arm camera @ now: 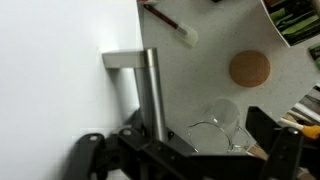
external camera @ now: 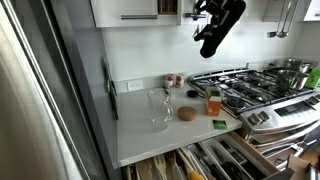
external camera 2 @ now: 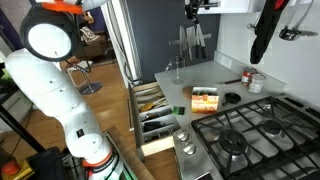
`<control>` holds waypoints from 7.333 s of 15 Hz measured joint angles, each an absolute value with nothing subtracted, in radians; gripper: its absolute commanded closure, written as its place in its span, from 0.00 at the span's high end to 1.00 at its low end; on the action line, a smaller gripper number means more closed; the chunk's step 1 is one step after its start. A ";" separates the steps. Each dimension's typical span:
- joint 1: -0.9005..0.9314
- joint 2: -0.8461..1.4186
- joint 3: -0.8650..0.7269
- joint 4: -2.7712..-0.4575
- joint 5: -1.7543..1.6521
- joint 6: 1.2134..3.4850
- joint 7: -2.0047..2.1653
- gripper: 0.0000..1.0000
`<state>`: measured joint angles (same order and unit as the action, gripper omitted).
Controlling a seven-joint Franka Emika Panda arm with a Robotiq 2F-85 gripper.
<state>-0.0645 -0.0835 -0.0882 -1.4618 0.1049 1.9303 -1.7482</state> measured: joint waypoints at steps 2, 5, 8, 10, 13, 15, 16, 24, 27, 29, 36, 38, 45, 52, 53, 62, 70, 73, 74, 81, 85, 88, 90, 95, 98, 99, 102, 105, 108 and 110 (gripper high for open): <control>-0.065 -0.100 -0.095 -1.476 0.111 1.922 -1.759 1.00; -0.065 -0.124 -0.104 -1.500 0.116 1.917 -1.794 1.00; -0.065 -0.143 -0.115 -1.520 0.130 1.917 -1.827 1.00; -0.064 -0.152 -0.125 -1.529 0.142 1.912 -1.853 1.00; -0.064 -0.165 -0.145 -1.540 0.173 1.895 -1.908 1.00; -0.064 -0.174 -0.161 -1.548 0.197 1.886 -1.954 1.00; -0.064 -0.178 -0.170 -1.552 0.213 1.880 -1.978 1.00; -0.065 -0.200 -0.235 -1.577 0.312 1.846 -2.159 1.00; -0.066 -0.204 -0.247 -1.585 0.334 1.843 -2.196 1.00; -0.069 -0.207 -0.255 -1.593 0.359 1.843 -2.217 1.00; -0.078 -0.210 -0.304 -1.614 0.464 1.818 -2.340 1.00; -0.082 -0.210 -0.312 -1.618 0.483 1.815 -2.370 1.00; -0.097 -0.213 -0.319 -1.632 0.517 1.818 -2.433 1.00; -0.103 -0.232 -0.319 -1.691 0.600 1.866 -2.443 1.00; -0.104 -0.236 -0.319 -1.704 0.618 1.879 -2.443 1.00; -0.104 -0.275 -0.314 -1.816 0.747 2.022 -2.516 1.00; -0.115 -0.258 -0.321 -1.814 0.760 2.106 -2.519 1.00; -0.115 -0.258 -0.320 -1.811 0.766 2.105 -2.522 1.00; -0.115 -0.259 -0.322 -1.807 0.781 2.105 -2.534 1.00; -0.120 -0.276 -0.338 -1.777 0.844 2.105 -2.613 1.00; -0.127 -0.313 -0.324 -1.781 0.783 2.105 -2.608 1.00; -0.139 -0.363 -0.295 -1.797 0.670 2.135 -2.566 1.00; -0.152 -0.414 -0.259 -1.838 0.574 2.217 -2.499 1.00; -0.188 -0.548 -0.186 -1.958 0.286 2.277 -2.153 1.00; -0.183 -0.603 -0.181 -1.988 0.236 2.188 -2.039 1.00; -0.183 -0.612 -0.181 -1.995 0.235 2.185 -2.032 1.00; -0.183 -0.614 -0.181 -2.000 0.235 2.184 -2.027 1.00; -0.158 -0.615 -0.187 -1.993 0.189 2.167 -1.986 1.00; -0.168 -0.633 -0.145 -1.963 0.035 2.058 -1.828 1.00; -0.176 -0.651 -0.118 -1.921 -0.019 1.909 -1.724 1.00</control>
<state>-0.1761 -0.6507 -0.1177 -1.9206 -0.0188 1.9088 -1.7242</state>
